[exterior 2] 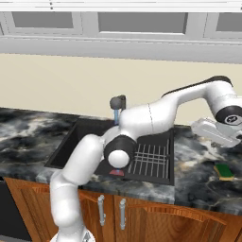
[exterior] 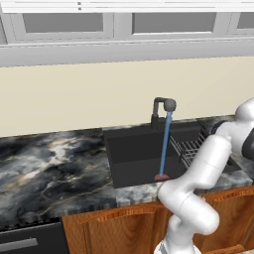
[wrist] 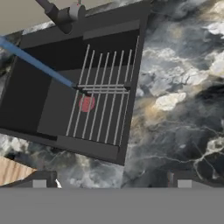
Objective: Soak the sponge with water for a few seconds and then drop it inside the sink.
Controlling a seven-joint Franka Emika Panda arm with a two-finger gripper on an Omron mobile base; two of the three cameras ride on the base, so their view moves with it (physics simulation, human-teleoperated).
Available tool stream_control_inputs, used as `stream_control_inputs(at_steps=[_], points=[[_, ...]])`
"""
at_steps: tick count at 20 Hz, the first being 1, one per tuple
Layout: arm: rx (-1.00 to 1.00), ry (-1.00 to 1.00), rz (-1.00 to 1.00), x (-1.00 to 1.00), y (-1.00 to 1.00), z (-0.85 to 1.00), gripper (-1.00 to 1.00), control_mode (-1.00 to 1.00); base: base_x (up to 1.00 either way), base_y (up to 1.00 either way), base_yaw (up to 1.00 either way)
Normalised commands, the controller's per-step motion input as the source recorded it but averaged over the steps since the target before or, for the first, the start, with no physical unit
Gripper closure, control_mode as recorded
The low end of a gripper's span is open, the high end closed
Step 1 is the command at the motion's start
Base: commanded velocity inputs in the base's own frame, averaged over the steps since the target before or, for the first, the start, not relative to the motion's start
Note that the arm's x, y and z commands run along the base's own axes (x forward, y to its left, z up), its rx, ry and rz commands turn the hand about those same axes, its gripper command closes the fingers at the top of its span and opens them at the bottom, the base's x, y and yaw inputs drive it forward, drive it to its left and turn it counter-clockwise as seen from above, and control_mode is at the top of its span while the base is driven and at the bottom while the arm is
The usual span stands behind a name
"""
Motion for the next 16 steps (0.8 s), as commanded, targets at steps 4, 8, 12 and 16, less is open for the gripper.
stream_control_inputs(at_steps=[4, 8, 12, 16], points=[[-0.20, -0.18, 0.00, 0.19, 0.05, -0.65, -1.00, -1.00, 0.00, 0.00, 0.00], [-0.34, -0.04, 0.00, 0.22, 0.07, -0.41, -1.00, -1.00, 0.00, 0.00, 0.00], [-0.50, 0.00, 0.00, 0.18, 0.17, -0.43, -1.00, -1.00, 0.00, 0.00, 0.00], [-0.43, -0.02, 0.00, 0.00, 0.00, -0.05, -1.00, -1.00, 0.00, 0.00, 0.00]])
